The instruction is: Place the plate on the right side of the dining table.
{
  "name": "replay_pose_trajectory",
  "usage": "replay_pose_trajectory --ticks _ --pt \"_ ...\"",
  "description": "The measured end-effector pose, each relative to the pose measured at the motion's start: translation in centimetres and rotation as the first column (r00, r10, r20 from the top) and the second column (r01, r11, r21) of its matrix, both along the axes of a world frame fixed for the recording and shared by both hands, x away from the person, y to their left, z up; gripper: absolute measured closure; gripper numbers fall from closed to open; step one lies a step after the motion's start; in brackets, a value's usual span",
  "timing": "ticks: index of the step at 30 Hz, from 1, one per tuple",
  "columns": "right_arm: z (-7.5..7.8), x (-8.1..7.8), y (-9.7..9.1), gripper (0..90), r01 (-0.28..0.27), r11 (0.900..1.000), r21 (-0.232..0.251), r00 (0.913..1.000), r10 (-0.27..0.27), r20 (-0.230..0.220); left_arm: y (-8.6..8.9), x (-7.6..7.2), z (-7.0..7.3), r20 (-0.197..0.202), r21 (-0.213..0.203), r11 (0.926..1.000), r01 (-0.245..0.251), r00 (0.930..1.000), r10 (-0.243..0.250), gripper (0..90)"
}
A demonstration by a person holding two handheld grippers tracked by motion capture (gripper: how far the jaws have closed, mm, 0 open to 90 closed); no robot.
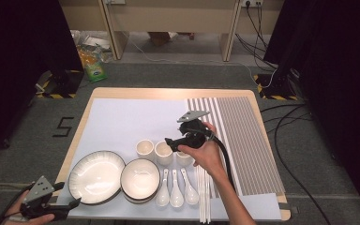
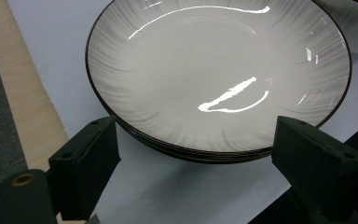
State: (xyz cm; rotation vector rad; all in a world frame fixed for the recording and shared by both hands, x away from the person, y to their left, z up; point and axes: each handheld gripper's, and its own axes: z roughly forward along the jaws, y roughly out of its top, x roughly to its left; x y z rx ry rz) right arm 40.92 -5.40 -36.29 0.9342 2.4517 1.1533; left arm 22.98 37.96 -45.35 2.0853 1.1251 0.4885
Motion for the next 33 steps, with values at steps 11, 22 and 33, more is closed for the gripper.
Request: replay_pose_trajectory --ticks 11,22,33 --pt "-0.1 0.5 1.9 19.5 -0.036 0.9993 -0.011 0.9993 0.036 -0.013 -0.8 0.3 -0.4 0.02 0.05 0.9984 -0.026 0.9995 0.025 8.5" --pt "0.2 1.0 3.0 20.9 -0.056 0.9983 -0.014 0.998 0.056 -0.031 -1.6 0.5 -0.2 0.028 0.107 0.9923 -0.062 0.9978 0.059 1.0" --pt "-0.6 1.8 5.0 22.2 -0.09 0.9955 -0.031 0.9944 0.088 -0.059 -2.0 0.6 -0.3 0.049 0.119 0.9897 -0.08 0.9961 0.074 0.2"
